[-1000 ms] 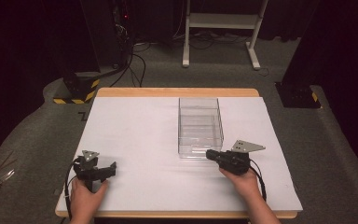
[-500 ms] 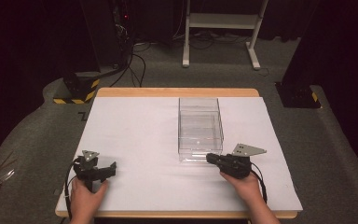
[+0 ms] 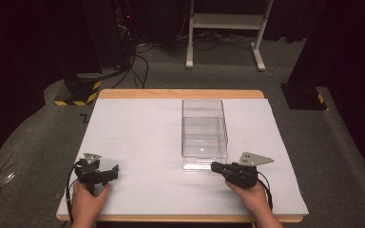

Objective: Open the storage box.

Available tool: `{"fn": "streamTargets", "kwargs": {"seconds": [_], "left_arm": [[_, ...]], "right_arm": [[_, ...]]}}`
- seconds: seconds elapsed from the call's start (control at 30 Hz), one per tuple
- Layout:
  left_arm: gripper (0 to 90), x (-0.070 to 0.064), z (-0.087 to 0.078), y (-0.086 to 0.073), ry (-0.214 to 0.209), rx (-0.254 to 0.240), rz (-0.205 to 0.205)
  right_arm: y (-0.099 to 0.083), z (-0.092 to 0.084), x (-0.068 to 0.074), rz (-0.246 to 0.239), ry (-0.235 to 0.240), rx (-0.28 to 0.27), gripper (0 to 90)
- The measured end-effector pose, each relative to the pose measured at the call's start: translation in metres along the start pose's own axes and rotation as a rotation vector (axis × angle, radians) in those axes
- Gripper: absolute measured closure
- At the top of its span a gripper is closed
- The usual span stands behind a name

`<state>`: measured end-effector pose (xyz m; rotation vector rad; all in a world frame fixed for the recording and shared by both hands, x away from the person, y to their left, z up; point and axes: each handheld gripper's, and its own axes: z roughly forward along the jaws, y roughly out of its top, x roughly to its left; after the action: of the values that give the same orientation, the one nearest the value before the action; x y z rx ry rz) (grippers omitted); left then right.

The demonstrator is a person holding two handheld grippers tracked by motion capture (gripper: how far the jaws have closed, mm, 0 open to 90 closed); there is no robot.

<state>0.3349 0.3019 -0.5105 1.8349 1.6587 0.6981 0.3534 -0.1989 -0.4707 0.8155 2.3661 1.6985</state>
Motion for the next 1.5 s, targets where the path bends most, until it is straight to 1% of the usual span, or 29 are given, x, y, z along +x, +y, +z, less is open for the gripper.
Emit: {"fn": "streamTargets", "kwargs": {"seconds": [0.63,1.07,1.5], "left_arm": [[0.4,0.0,0.0,0.0,0.0,0.0,0.0],[0.4,0.0,0.0,0.0,0.0,0.0,0.0],[0.4,0.0,0.0,0.0,0.0,0.0,0.0]], "right_arm": [[-0.009,-0.013,0.019,-0.018,0.021,0.012,83.7],[-0.017,-0.023,0.03,-0.025,0.037,0.008,83.8],[-0.026,-0.031,0.045,-0.038,0.066,0.022,84.1]]}}
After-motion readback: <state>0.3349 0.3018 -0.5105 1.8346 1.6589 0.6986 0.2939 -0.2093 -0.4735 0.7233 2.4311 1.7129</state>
